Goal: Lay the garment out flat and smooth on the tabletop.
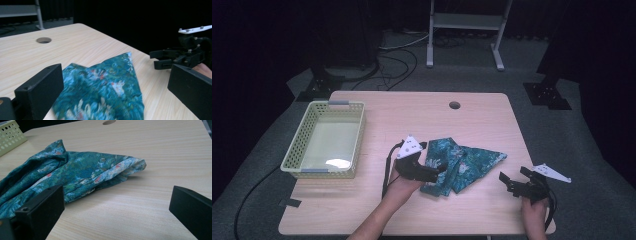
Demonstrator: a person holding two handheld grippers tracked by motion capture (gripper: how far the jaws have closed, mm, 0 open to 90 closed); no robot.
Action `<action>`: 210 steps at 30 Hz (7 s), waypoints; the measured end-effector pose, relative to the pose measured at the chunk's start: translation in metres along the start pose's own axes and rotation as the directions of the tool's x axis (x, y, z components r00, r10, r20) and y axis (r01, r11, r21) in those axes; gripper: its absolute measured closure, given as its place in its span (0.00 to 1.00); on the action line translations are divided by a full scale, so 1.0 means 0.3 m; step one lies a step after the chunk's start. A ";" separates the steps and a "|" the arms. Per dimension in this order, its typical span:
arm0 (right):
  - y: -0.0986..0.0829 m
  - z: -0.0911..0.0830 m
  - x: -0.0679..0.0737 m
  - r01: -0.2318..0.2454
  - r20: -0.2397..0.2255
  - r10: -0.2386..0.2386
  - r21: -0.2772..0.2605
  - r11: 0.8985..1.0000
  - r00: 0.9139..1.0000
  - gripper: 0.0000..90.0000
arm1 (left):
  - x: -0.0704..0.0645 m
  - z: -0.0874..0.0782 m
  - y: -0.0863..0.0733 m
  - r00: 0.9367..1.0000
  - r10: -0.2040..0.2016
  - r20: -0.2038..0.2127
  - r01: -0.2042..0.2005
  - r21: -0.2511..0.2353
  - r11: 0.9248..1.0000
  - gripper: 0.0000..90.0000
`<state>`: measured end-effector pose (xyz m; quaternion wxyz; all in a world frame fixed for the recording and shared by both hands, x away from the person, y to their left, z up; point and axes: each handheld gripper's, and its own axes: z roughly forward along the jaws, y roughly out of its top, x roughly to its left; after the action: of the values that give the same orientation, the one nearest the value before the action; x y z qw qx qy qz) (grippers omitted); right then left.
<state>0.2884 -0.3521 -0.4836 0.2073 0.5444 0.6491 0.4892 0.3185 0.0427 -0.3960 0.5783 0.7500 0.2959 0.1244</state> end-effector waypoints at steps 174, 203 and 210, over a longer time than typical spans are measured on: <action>0.002 0.008 -0.008 -0.022 -0.038 0.023 0.029 0.999 0.999 0.00 | 0.168 -0.357 -0.306 0.966 -0.026 -0.256 0.042 0.057 0.997 0.00; 0.003 0.012 0.007 0.022 -0.051 -0.020 0.037 0.999 0.998 0.00 | 0.155 -0.513 -0.432 0.970 -0.028 -0.240 0.005 -0.099 0.995 0.00; 0.011 0.002 0.021 0.050 -0.115 -0.049 0.008 0.999 0.992 0.00 | 0.156 -0.512 -0.432 0.969 -0.035 -0.243 0.008 -0.111 0.994 0.00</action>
<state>0.2886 -0.3463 -0.4794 0.1790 0.5002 0.6758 0.5110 0.2356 0.2123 -0.4792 0.5788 0.6931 0.3657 0.2254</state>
